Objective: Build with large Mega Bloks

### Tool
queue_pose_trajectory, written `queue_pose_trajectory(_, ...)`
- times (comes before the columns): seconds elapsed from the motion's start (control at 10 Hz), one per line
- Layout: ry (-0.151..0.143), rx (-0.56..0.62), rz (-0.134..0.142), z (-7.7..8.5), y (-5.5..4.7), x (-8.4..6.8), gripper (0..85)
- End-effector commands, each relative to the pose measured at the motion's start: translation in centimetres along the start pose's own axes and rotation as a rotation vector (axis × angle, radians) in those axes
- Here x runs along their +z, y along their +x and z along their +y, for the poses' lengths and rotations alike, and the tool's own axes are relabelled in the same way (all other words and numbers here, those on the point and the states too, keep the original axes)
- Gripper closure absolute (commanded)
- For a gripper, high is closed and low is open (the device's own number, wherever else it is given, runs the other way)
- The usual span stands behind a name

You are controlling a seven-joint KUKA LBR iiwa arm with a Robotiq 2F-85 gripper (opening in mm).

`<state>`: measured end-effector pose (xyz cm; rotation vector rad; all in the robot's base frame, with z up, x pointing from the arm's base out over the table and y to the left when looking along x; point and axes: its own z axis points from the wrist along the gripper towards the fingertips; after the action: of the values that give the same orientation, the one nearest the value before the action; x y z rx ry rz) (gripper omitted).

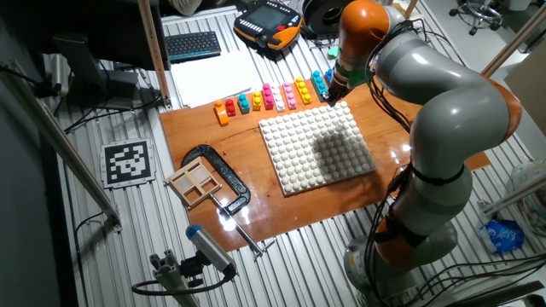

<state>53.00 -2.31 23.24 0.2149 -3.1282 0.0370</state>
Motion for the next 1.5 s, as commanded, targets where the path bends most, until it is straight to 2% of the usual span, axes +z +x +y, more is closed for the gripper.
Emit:
queue_pose_trajectory(0.0,0.000,0.008,-0.005,-0.3,-0.2,0.3,85.0)
queue_pose_trajectory(0.4,0.004,0.032,-0.013,-2.4,-1.2,1.8,85.0)
queue_pose_trajectory(0.7,0.014,0.109,-0.027,-3.4,-1.6,3.7,85.0)
queue_pose_trajectory(0.8,0.015,0.138,-0.027,-3.5,-1.7,3.9,85.0)
queue_pose_trajectory(1.0,-0.004,0.181,0.001,-3.5,-1.7,3.8,85.0)
queue_pose_trajectory(1.4,-0.020,0.224,0.021,-3.6,-1.6,3.9,85.0)
